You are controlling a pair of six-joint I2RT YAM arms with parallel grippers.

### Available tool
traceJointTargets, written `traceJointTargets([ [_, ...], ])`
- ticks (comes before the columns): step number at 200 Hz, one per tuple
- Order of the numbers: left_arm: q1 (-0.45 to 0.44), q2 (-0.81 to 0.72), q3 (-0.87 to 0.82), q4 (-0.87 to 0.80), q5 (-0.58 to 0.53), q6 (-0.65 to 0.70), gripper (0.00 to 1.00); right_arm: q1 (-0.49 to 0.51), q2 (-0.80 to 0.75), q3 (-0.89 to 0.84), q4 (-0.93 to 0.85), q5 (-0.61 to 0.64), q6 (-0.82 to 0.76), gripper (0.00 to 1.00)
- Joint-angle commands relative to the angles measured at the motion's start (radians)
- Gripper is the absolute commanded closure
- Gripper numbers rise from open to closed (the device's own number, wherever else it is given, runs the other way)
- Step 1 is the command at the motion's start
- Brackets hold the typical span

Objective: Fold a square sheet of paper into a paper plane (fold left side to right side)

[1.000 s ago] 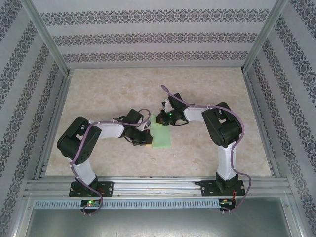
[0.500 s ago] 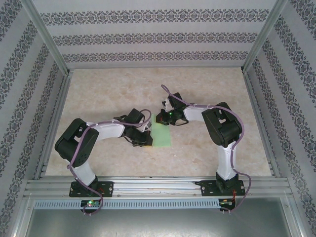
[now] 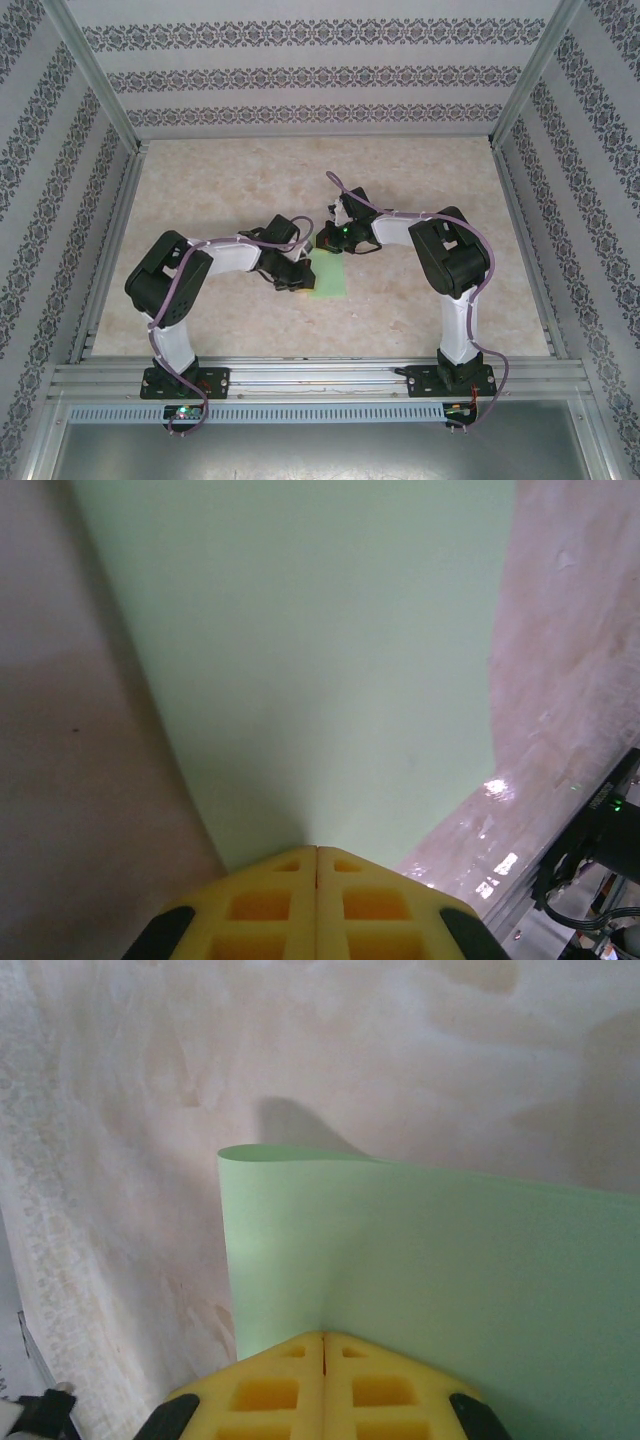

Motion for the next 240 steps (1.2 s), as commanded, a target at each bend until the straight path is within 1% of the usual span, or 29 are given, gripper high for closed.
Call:
traceJointTargets([
  [1,-0.02,0.001,-0.028,0.001,0.004,0.015,0.95,0.006,0.041,0.011,-0.047,0.059,-0.022,1.0],
  [75,-0.028,-0.066,-0.151,-0.023,-0.007,0.008,0.95,0.006,0.042,0.015,-0.054,0.059,-0.025,1.0],
  [105,-0.028,-0.102,-0.152,-0.043,-0.009,0.014,0.95,0.006,0.042,0.016,-0.057,0.057,-0.03,1.0],
  [160,-0.019,-0.123,-0.03,-0.105,-0.008,0.05,0.94,0.006,0.043,0.017,-0.058,0.051,-0.038,1.0],
  [189,-0.006,-0.055,0.054,-0.094,-0.011,0.073,0.94,0.007,0.045,0.016,-0.059,0.052,-0.037,1.0],
  [223,0.002,0.051,0.161,-0.113,-0.047,0.116,0.95,0.012,0.052,0.019,-0.06,0.053,-0.033,1.0],
  [240,0.003,0.089,0.179,-0.112,-0.056,0.126,0.95,0.013,0.052,0.021,-0.059,0.053,-0.032,1.0],
])
